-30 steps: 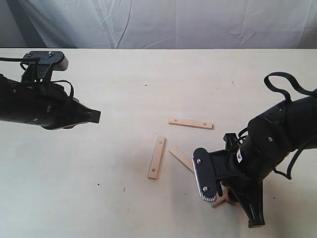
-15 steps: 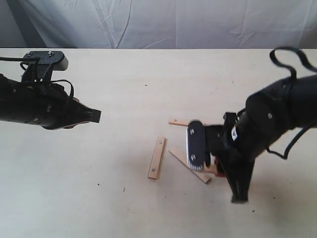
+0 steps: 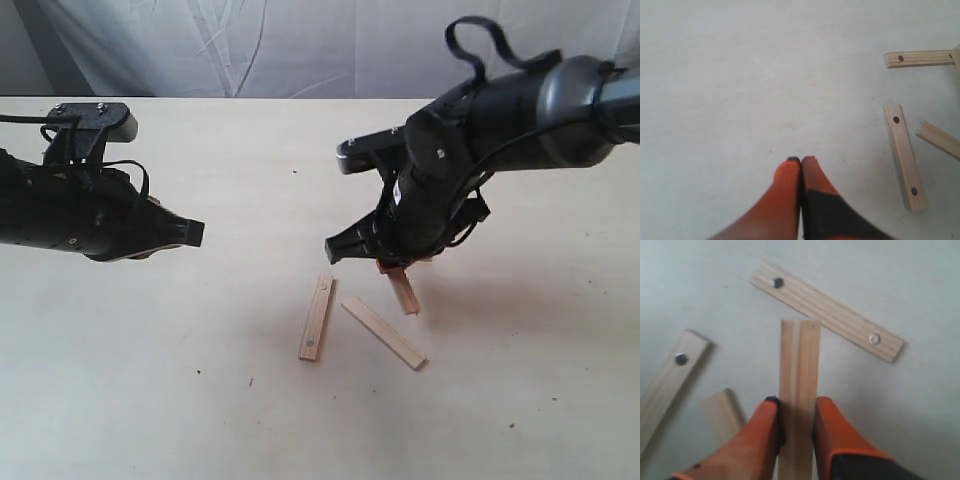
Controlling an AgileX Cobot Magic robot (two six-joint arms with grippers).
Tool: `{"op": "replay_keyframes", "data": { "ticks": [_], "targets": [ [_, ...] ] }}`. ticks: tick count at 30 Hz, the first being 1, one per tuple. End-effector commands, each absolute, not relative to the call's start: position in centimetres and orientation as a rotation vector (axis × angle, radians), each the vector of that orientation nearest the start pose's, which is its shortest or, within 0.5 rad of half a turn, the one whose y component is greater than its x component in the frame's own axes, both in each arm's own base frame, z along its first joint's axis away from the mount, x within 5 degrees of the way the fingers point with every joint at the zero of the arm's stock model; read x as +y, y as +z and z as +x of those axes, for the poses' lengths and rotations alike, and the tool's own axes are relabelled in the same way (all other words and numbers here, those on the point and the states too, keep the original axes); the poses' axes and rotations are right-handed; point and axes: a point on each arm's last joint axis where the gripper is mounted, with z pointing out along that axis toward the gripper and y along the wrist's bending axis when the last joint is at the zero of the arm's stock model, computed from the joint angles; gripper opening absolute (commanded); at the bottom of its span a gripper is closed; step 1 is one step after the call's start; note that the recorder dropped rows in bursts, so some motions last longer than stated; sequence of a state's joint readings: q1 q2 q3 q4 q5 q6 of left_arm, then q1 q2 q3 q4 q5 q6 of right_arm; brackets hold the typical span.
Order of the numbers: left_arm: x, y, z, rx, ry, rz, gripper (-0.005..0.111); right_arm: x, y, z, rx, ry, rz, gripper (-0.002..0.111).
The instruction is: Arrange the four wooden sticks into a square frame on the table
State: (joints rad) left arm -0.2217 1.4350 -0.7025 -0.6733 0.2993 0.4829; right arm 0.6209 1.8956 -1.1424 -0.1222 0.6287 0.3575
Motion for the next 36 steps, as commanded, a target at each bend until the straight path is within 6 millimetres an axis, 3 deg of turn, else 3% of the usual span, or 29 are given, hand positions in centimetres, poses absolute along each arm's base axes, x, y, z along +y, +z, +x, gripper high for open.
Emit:
{"op": "replay_keyframes", "data": {
  "ticks": [1,5,12,21,36],
  "targets": [
    [-7.6,20.7,25.9,2.461,-0.397,0.145,0.000,20.1,13.3,30.9,2.853,-0.036,-0.283,0.000],
    [-7.6,20.7,25.9,2.461,-0.397,0.145,0.000,19.6,12.9,31.3,2.825,-0.118,-0.290,0.000],
    [-7.5,20.7,25.9,2.453,-0.391,0.141,0.000,18.0,12.9,32.3,2.837,-0.109,-0.181,0.000],
    [-7.5,20.7,25.9,2.453,-0.391,0.141,0.000,18.5,12.9,32.5,2.820,-0.025,-0.142,0.000],
    [-7.5,20.7,25.9,2.455,-0.392,0.142,0.000,18.4,13.2,32.0,2.860,-0.031,-0.146,0.000]
  ]
}}
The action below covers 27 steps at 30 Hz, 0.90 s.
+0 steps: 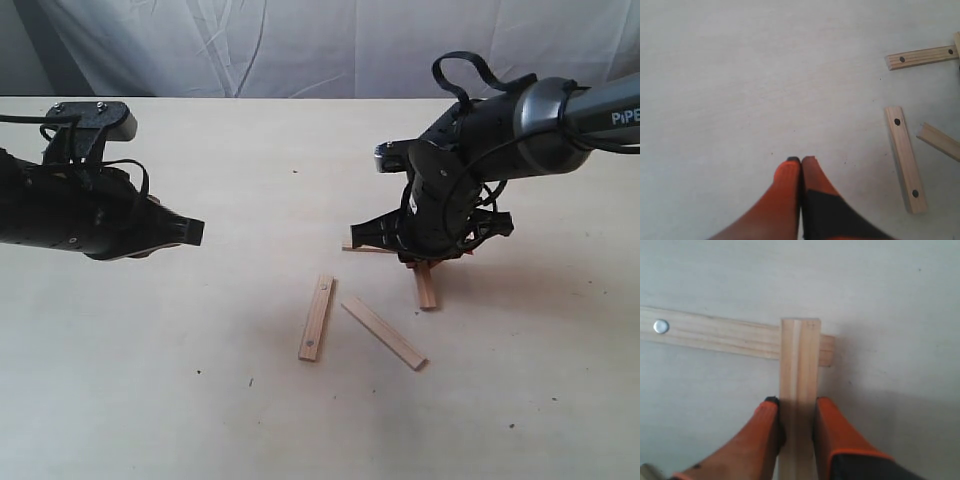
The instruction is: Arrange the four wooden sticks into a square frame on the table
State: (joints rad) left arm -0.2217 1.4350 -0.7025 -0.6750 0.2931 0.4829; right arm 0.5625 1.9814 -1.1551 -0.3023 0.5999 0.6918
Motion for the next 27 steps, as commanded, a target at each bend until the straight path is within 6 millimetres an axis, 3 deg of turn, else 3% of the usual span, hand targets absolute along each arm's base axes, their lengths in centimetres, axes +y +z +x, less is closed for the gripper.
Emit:
{"op": "replay_keyframes", "data": {
  "ticks": [1,6,10,15,18,21,27],
  "targets": [
    [-7.5,20.7,25.9,2.455,-0.392,0.142,0.000,18.5,13.6,31.9,2.866,-0.005,-0.174,0.000],
    [-7.5,20.7,25.9,2.456,-0.393,0.143,0.000,19.4,14.0,30.8,2.926,0.152,-0.430,0.000],
    [-7.6,20.7,25.8,2.463,-0.398,0.146,0.000,19.2,13.9,30.9,2.918,0.126,-0.459,0.000],
    [-7.5,20.7,25.9,2.456,-0.393,0.142,0.000,16.6,13.7,32.0,2.963,0.095,-0.343,0.000],
    [-7.5,20.8,26.0,2.449,-0.388,0.139,0.000,16.8,13.6,32.3,2.920,0.122,-0.337,0.000],
    [-7.6,20.7,25.8,2.464,-0.399,0.146,0.000,15.8,12.8,33.0,2.892,0.000,-0.395,0.000],
    [-7.5,20.7,25.9,2.460,-0.396,0.145,0.000,12.4,12.5,34.6,2.861,-0.190,-0.289,0.000]
  ]
}}
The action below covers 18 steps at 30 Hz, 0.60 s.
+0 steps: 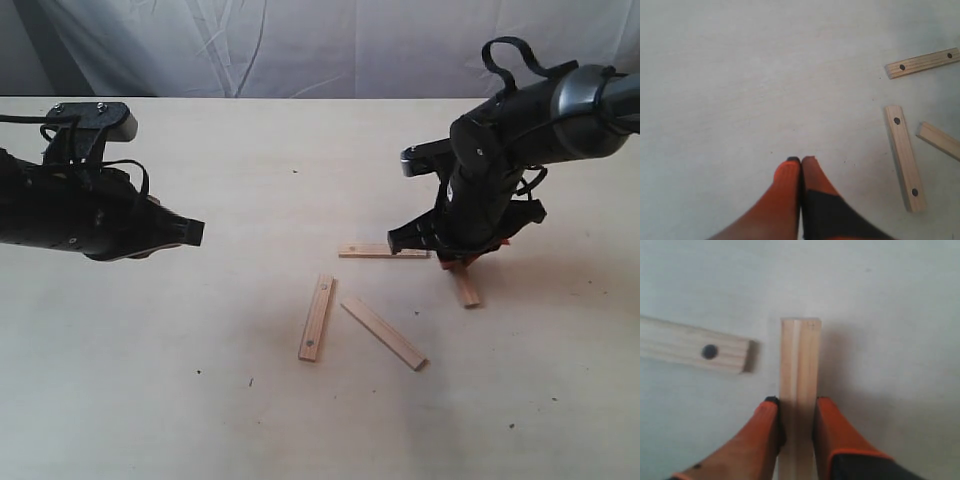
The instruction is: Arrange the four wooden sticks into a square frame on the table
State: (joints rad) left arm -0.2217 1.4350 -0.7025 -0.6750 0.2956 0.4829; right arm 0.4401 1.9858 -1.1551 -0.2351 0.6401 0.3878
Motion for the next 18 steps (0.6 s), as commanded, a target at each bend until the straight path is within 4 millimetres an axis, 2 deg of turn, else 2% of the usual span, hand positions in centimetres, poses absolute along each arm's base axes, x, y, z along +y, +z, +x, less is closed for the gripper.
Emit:
{"op": "replay_keyframes", "data": {
  "ticks": [1,4,7,13,15,18],
  "targets": [
    [-7.5,20.7,25.9,2.460,-0.396,0.145,0.000,12.1,12.5,34.7,2.861,-0.191,-0.276,0.000],
    [-7.5,20.7,25.9,2.459,-0.395,0.144,0.000,11.3,12.5,34.9,2.871,-0.191,-0.232,0.000],
    [-7.5,20.7,25.9,2.457,-0.394,0.143,0.000,11.3,12.9,34.6,2.892,-0.179,-0.203,0.000],
    [-7.5,20.7,25.9,2.455,-0.392,0.142,0.000,14.9,14.5,33.0,2.891,0.002,-0.224,0.000],
    [-7.5,20.7,25.9,2.455,-0.392,0.142,0.000,16.8,14.5,32.5,2.854,0.058,-0.272,0.000],
    [-7.5,20.7,25.9,2.459,-0.395,0.144,0.000,18.4,14.2,32.3,2.805,0.106,-0.318,0.000]
  ]
}}
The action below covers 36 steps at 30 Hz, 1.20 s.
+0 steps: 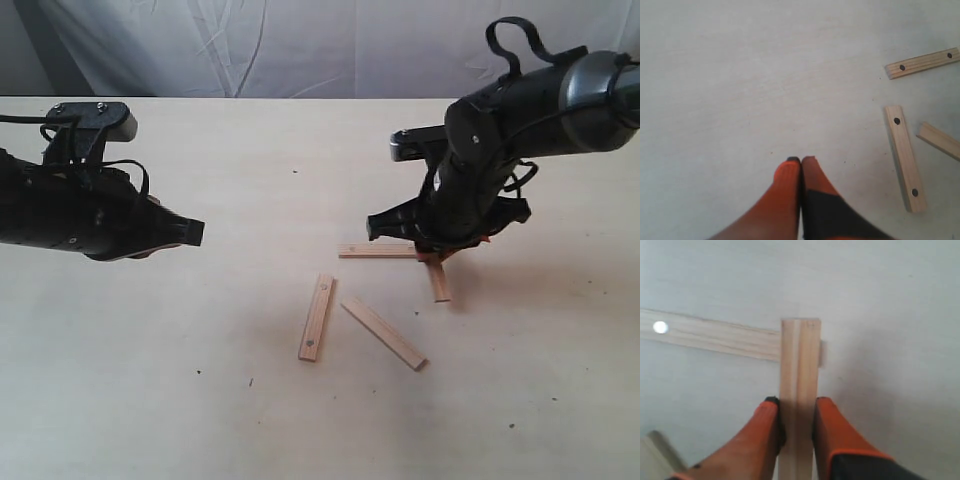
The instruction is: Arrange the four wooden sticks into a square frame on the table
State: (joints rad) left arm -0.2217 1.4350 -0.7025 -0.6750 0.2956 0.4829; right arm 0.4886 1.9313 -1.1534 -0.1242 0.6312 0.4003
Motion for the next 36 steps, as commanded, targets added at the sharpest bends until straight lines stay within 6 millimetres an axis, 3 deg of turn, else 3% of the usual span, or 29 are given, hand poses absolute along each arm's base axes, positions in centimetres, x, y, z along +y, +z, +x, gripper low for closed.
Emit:
{"op": "replay_keyframes", "data": {
  "ticks": [1,7,18,23,29,36],
  "targets": [
    [-7.5,20.7,25.9,2.459,-0.395,0.144,0.000,18.8,14.1,32.3,2.793,0.117,-0.330,0.000],
    [-7.5,20.8,26.0,2.447,-0.386,0.138,0.000,21.8,12.0,30.7,2.808,0.131,-0.452,0.000],
    [-7.4,20.9,26.2,2.431,-0.382,0.113,0.000,26.5,12.1,26.9,2.809,0.231,-0.507,0.000],
    [-7.4,20.9,26.2,2.431,-0.382,0.113,0.000,26.4,12.8,27.0,2.800,0.244,-0.489,0.000],
    [-7.4,20.9,26.2,2.431,-0.382,0.113,0.000,24.3,15.7,29.5,2.807,0.231,-0.340,0.000],
    [-7.4,20.8,26.1,2.439,-0.389,0.117,0.000,24.1,13.4,30.5,2.832,0.229,-0.253,0.000]
  ]
}}
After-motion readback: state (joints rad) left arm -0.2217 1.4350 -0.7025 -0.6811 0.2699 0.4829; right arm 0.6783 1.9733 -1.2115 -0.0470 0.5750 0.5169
